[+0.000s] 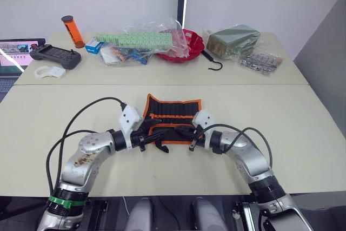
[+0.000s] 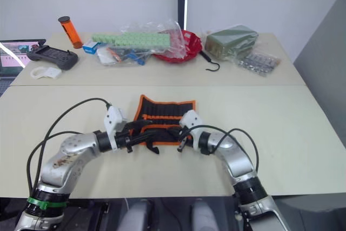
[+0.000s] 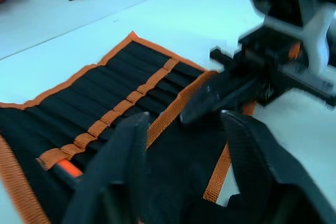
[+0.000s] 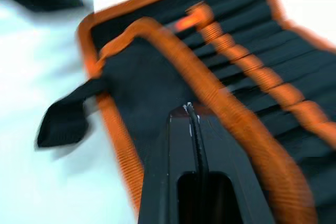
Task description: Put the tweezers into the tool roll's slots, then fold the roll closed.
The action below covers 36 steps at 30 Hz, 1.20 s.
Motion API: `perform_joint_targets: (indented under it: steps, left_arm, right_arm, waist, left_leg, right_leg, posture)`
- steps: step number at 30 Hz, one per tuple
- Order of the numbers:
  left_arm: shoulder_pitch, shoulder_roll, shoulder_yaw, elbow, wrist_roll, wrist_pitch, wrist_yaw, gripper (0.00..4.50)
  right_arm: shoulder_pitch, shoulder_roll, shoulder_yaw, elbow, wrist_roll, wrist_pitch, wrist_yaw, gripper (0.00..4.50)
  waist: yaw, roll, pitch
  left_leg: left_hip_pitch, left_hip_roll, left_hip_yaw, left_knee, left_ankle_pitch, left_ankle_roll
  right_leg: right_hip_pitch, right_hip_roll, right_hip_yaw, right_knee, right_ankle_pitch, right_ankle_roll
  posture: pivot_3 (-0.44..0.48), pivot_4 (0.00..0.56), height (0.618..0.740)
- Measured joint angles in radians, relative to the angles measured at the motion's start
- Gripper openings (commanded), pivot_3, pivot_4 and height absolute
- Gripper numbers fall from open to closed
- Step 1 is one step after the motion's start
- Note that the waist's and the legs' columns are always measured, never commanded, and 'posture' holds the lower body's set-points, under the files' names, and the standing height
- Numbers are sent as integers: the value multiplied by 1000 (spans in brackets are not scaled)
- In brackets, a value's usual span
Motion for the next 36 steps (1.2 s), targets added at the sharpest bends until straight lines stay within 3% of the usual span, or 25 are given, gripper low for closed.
perform_joint_targets:
  steps: [4, 12, 20, 27, 32, 36]
  left_arm:
    - [6, -26, -17, 43, 26, -33, 23, 19]
    - [0, -66, -56, 73, 64, -62, 45, 19]
    - [-80, -120, -76, 259, 162, -165, 115, 19]
    - [-19, -112, -65, 232, 168, -192, 141, 19]
    - [-5, -108, -54, 238, 166, -193, 145, 19]
    - [-5, -110, -28, 250, 139, -187, 144, 19]
  right_arm:
    - [33, 10, -2, -30, 0, 14, -24, 0]
    - [45, 41, 15, -47, -11, 33, -55, 0]
    - [4, 80, 53, 61, -98, -23, -119, 0]
    - [46, 55, 22, 58, -128, -78, -186, 0]
    - [78, 37, 6, 59, -132, -99, -202, 0]
    - [81, 36, 7, 61, -135, -118, -201, 0]
  waist:
    - [-1, 0, 0]
    - [-1, 0, 0]
    - [2, -1, -1]
    - [2, 1, -8]
    - [1, 3, -10]
    - [1, 4, -10]
  left_leg:
    - [0, 0, 0, 0, 0, 0]
    - [-1, 0, 0, 0, 0, 0]
    - [1, 0, 0, 0, 0, 0]
    - [4, 0, 0, 0, 0, 0]
    - [19, 1, 0, -6, 0, 0]
    - [19, 1, 0, -7, 0, 0]
  right_leg:
    - [-1, 0, 0, 0, 0, 0]
    - [0, 0, 0, -1, 0, 0]
    - [1, 0, 0, -1, 0, 0]
    - [5, 0, 0, -1, 0, 0]
    - [21, 0, -1, -12, -3, 5]
    - [22, 0, -1, -13, -4, 6]
  posture:
    - [0, 150, 740]
    - [0, 150, 740]
    - [0, 150, 740]
    - [0, 150, 740]
    - [0, 150, 740]
    - [0, 150, 740]
